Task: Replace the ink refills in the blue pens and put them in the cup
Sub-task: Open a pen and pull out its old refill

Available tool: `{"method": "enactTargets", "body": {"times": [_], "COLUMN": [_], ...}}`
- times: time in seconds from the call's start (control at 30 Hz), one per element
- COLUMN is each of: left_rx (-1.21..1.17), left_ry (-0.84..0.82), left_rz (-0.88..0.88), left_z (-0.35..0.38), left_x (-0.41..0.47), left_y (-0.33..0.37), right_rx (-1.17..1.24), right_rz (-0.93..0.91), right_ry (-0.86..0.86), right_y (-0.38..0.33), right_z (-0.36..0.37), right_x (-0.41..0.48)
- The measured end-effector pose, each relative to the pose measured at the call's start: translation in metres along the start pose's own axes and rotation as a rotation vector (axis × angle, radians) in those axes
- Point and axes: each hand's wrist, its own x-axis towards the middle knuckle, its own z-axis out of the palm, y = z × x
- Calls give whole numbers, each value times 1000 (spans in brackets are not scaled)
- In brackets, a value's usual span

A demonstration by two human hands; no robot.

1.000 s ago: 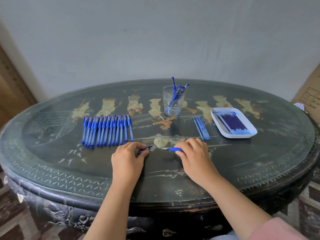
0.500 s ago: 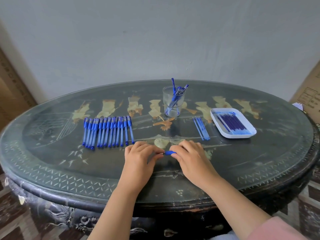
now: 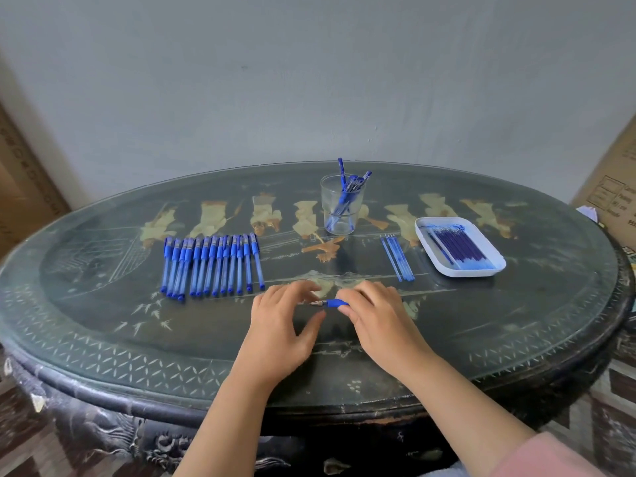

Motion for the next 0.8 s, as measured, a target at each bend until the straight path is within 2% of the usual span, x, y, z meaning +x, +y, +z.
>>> {"method": "enactTargets", "body": {"times": [0.13, 0.33, 0.53, 0.73, 0.8], "left_rx": [82, -15, 40, -37, -53], "left_ry": [77, -32, 60, -19, 0], "left_rz": [56, -31, 31, -60, -47], "left_z": [1, -1, 0, -2, -2], "left_x": [4, 0, 4, 1, 1], "left_y": [0, 0, -1, 0, 0], "right_rx": [-9, 0, 0, -11, -8], "right_rz": [-9, 12, 18, 17, 13], "right_ry": [-9, -5, -24, -9, -1], "right_y": [-1, -1, -1, 0, 1], "right_z": [0, 0, -1, 0, 1], "right_x": [0, 0, 0, 0, -1]}}
